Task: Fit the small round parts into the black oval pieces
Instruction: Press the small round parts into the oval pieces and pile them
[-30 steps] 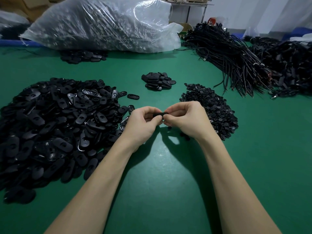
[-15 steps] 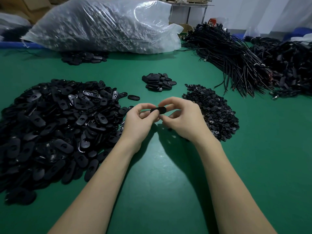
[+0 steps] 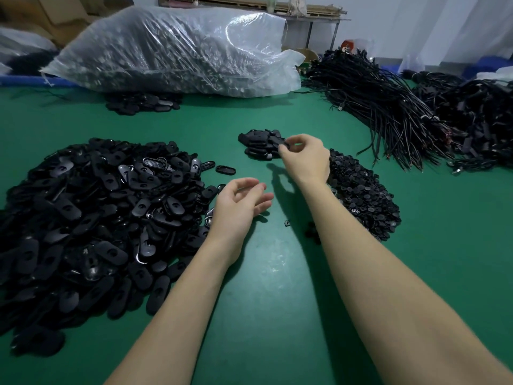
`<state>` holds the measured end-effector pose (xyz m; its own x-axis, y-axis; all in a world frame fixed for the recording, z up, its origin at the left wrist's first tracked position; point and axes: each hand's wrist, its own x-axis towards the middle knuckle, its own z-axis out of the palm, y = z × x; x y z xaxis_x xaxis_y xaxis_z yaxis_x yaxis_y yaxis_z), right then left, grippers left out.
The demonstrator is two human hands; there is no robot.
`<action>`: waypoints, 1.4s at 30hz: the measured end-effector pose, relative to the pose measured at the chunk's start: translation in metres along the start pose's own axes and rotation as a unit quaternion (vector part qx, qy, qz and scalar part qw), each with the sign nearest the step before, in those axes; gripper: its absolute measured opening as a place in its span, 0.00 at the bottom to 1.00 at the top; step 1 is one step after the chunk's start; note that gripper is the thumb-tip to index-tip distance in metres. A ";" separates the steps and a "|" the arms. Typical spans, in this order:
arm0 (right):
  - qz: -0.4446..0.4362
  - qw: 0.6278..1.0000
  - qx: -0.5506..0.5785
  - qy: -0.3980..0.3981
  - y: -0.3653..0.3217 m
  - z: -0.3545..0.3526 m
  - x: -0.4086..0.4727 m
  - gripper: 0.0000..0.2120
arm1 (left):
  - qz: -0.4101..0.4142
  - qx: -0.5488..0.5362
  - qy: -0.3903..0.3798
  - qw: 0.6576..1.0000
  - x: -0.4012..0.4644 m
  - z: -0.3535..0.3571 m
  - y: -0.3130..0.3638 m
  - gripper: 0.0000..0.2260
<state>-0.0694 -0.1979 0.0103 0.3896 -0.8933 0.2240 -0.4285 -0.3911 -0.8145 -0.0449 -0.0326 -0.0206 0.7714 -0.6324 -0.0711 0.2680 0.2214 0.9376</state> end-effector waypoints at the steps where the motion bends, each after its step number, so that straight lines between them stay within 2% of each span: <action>1: 0.021 1.000 0.004 0.009 -0.002 0.005 0.010 0.08 | -0.002 -0.001 -0.002 1.000 0.000 0.000 0.000 0.04; 6: 0.062 0.998 -0.014 0.009 -0.006 0.023 0.042 0.10 | -0.008 -0.003 -0.010 1.000 -0.001 0.001 0.001 0.03; 10: 0.035 0.998 -0.054 -0.022 -0.004 0.031 0.044 0.08 | -0.011 0.001 -0.014 1.000 -0.001 0.000 0.001 0.03; 16: -0.002 0.998 -0.058 -0.025 0.006 0.018 0.039 0.16 | -0.010 0.003 -0.017 1.000 -0.001 0.001 0.001 0.02; 21: -0.031 0.999 -0.031 -0.027 0.014 0.008 0.031 0.13 | -0.008 0.012 -0.019 1.000 -0.002 0.001 0.001 0.02; 25: -0.046 0.997 -0.028 -0.057 0.020 0.003 0.019 0.10 | -0.008 0.017 -0.018 1.000 -0.003 0.001 0.002 0.02; 28: -0.085 0.989 -0.051 -0.109 0.011 0.003 0.011 0.09 | -0.008 0.019 -0.016 1.000 -0.003 0.002 0.003 0.02; 30: -0.106 0.977 -0.068 -0.172 -0.002 0.002 0.007 0.09 | -0.009 0.018 -0.014 1.000 -0.003 0.002 0.003 0.02; 34: -0.136 0.928 -0.136 -0.320 -0.034 0.011 0.001 0.08 | -0.007 0.027 -0.021 0.999 -0.003 0.003 0.002 0.04; 38: -0.166 0.882 -0.181 -0.401 -0.061 0.028 -0.011 0.04 | -0.010 0.040 -0.035 0.999 -0.004 0.004 0.002 0.05; 42: -0.165 0.837 -0.204 -0.481 -0.077 0.039 -0.020 0.10 | -0.001 0.051 -0.049 0.997 -0.005 0.006 0.003 0.05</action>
<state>-0.0127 -0.1410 0.0475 0.9335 -0.2072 -0.2926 -0.3339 -0.7994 -0.4995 -0.0512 -0.0333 -0.0159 0.7092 -0.7036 -0.0439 0.2050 0.1462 0.9678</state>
